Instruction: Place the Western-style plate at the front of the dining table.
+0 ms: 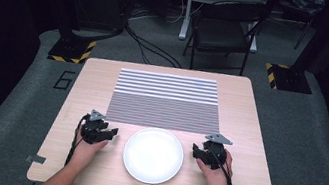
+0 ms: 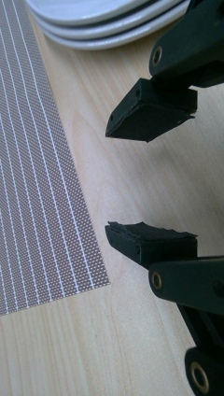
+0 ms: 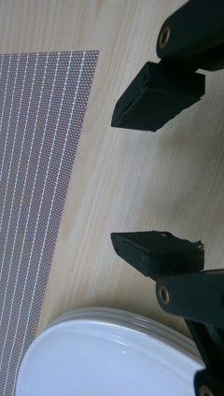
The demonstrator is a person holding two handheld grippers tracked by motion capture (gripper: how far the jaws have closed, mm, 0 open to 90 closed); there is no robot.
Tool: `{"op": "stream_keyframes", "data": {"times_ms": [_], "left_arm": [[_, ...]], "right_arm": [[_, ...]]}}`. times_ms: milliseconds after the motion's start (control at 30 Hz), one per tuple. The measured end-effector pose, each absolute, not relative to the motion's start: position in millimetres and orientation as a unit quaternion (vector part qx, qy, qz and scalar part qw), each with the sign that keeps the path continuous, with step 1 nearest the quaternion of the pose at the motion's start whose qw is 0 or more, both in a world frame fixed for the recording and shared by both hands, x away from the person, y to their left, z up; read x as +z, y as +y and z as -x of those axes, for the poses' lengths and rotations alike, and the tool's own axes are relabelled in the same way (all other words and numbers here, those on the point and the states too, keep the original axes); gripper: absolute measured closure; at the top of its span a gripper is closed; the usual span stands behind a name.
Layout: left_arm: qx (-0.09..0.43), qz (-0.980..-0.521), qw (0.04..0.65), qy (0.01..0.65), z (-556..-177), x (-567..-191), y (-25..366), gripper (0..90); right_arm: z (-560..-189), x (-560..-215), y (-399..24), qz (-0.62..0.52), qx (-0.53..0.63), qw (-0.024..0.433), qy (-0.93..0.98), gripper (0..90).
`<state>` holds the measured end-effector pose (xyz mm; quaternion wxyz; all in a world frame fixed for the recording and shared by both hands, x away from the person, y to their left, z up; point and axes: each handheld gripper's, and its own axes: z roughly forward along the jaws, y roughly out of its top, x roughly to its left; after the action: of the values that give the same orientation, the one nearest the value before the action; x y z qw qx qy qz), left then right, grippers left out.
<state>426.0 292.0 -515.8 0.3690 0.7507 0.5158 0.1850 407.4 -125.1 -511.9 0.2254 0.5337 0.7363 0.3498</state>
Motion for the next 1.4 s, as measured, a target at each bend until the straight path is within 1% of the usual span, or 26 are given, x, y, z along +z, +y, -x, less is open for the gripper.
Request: {"op": "stream_keyframes", "data": {"times_ms": [133, 167, 200, 267, 433, 533, 667, 800, 900, 1000, 1067, 1167, 1400], "left_arm": [[0.182, -0.749, 0.375, 0.515, -423.9, -512.3, 292.0, 46.9], [0.184, -0.748, 0.378, 0.515, -423.1, -511.1, 291.4, 47.2], [0.181, -0.749, 0.377, 0.514, -422.8, -509.9, 291.5, 47.2], [0.163, -0.744, 0.391, 0.517, -421.1, -506.8, 290.6, 49.2], [0.16, -0.744, 0.396, 0.514, -417.6, -502.4, 287.4, 50.4], [0.157, -0.743, 0.401, 0.513, -416.0, -500.8, 286.0, 50.4], [0.151, -0.74, 0.41, 0.512, -411.7, -495.6, 282.5, 50.4], [0.15, -0.743, 0.41, 0.508, -409.1, -490.3, 279.0, 50.3], [0.136, -0.743, 0.41, 0.512, -407.9, -486.0, 278.0, 50.4], [0.133, -0.744, 0.406, 0.514, -404.7, -479.8, 276.2, 50.4], [0.146, -0.741, 0.408, 0.514, -398.6, -472.1, 274.1, 50.2], [0.149, -0.736, 0.416, 0.514, -393.0, -465.0, 273.4, 50.1], [0.138, -0.73, 0.431, 0.513, -381.0, -464.8, 268.3, 51.8]], "right_arm": [[-406.3, -510.3, -124.7, -0.532, 0.35, 0.224, 0.737, 38.0], [-404.9, -508.7, -123.5, -0.538, 0.355, 0.214, 0.734, 38.1], [-404.9, -508.7, -123.5, -0.538, 0.355, 0.214, 0.734, 38.1], [-402.6, -507.0, -122.2, -0.537, 0.354, 0.215, 0.735, 40.2], [-396.7, -504.5, -118.1, -0.538, 0.355, 0.215, 0.734, 45.2], [-394.7, -503.5, -117.1, -0.539, 0.358, 0.215, 0.731, 45.5], [-387.9, -498.0, -114.8, -0.546, 0.373, 0.198, 0.723, 48.5], [-382.8, -493.1, -112.1, -0.549, 0.388, 0.181, 0.718, 49.4], [-379.0, -487.2, -109.0, -0.538, 0.392, 0.187, 0.722, 49.5], [-374.5, -478.4, -107.2, -0.53, 0.398, 0.191, 0.724, 50.7], [-373.3, -474.7, -106.3, -0.528, 0.396, 0.189, 0.727, 51.4], [-370.0, -469.6, -103.1, -0.53, 0.395, 0.183, 0.728, 53.0], [-359.5, -469.5, -92.8, -0.534, 0.395, 0.181, 0.726, 52.2]]}}
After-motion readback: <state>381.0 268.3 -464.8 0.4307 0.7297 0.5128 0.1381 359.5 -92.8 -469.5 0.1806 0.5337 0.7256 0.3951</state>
